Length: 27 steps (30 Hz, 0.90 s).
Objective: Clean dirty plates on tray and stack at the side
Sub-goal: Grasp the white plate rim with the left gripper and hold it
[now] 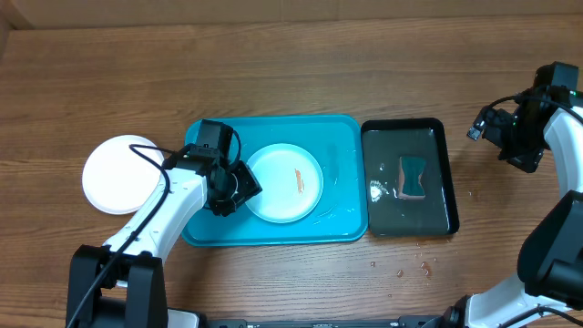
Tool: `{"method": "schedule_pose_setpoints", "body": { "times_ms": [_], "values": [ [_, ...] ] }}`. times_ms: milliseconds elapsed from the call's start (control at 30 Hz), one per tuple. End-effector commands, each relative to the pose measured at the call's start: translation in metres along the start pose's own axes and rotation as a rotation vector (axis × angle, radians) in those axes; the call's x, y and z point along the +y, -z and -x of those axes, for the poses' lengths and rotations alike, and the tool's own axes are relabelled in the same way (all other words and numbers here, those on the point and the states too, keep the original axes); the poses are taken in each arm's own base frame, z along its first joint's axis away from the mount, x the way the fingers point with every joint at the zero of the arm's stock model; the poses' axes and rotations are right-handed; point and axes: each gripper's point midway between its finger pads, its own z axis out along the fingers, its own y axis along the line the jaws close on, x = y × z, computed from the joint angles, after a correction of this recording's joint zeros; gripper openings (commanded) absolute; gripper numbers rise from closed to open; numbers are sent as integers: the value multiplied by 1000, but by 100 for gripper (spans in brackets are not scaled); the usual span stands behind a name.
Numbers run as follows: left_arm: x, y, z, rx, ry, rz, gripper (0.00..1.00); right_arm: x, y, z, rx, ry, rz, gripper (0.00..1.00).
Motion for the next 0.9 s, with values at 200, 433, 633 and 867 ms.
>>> {"method": "schedule_pose_setpoints", "body": {
  "times_ms": [200,433,633,867],
  "values": [
    [-14,17,12,-11,-130,-20,53,1,7,6,-28,-3,8,100],
    [3,19,33,-146,-167,136,45,1,7,6,-28,-3,8,100],
    [9,19,28,-118,-261,165,41,1,7,6,-29,-3,8,100],
    [15,15,27,-118,-307,187,34,1,7,6,-28,-3,8,100]
  ]
}}
